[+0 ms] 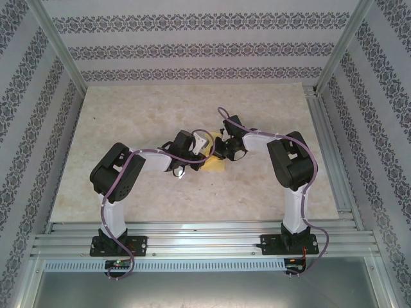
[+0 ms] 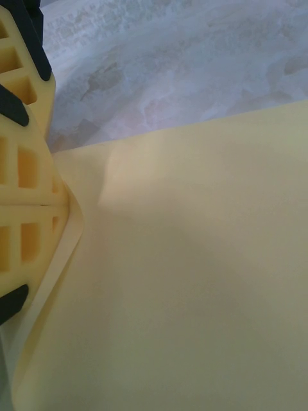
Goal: Fold a paper plane with a square sheet of paper (fold left side to right side)
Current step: Fold the triangle a second time at the center of the table.
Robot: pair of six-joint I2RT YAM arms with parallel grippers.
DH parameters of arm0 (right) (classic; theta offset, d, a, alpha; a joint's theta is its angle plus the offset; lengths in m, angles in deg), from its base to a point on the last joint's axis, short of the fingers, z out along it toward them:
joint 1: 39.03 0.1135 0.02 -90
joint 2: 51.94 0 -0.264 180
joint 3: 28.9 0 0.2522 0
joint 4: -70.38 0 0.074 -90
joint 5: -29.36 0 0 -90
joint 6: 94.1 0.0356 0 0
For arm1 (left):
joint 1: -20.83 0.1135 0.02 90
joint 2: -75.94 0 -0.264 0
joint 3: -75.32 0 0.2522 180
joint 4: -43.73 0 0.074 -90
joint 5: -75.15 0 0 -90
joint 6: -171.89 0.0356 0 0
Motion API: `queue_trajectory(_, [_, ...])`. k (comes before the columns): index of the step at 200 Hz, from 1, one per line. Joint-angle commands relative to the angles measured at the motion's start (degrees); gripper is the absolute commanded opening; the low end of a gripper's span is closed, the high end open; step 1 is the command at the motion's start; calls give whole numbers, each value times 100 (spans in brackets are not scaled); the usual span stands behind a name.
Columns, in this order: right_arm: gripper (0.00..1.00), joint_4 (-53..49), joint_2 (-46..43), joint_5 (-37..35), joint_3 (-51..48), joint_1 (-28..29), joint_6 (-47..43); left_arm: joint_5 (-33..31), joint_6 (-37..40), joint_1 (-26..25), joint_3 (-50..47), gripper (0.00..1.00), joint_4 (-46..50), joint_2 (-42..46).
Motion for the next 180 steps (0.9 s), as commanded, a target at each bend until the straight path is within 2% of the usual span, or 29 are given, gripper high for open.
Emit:
queue_trajectory(1, [1, -150, 278, -391, -353, 72, -113, -98, -49, -13, -91, 8, 382, 275])
queue_trajectory(9, [0, -116, 277, -392, -407, 78, -119, -102, -74, 7, -90, 15, 419, 428])
queue_trajectory(26, [0, -114, 270, -433, -472, 78, -144, -60, -124, 53, -85, 21, 504, 800])
queue_trajectory(36, [0, -102, 269, -432, -495, 78, -146, -55, -166, 81, -112, 28, 557, 1028])
queue_trajectory(65, [0, -45, 230, -410, -536, 77, -155, 163, -401, 171, -380, 34, 370, 1574])
queue_trajectory(90, [0, -22, 171, -417, -581, 71, -164, 867, -683, 187, -401, 23, 261, 1450])
queue_trajectory(112, [0, 12, 181, -388, -600, 69, -157, 1346, -1127, 186, -519, 16, -265, 1145])
queue_trajectory(145, [0, 17, 160, -379, -599, 70, -155, 1636, -1433, 177, -424, 9, -590, 691])
queue_trajectory(180, [0, 7, 133, -366, -607, 65, -164, 1680, -1570, 163, -240, 6, -693, 270])
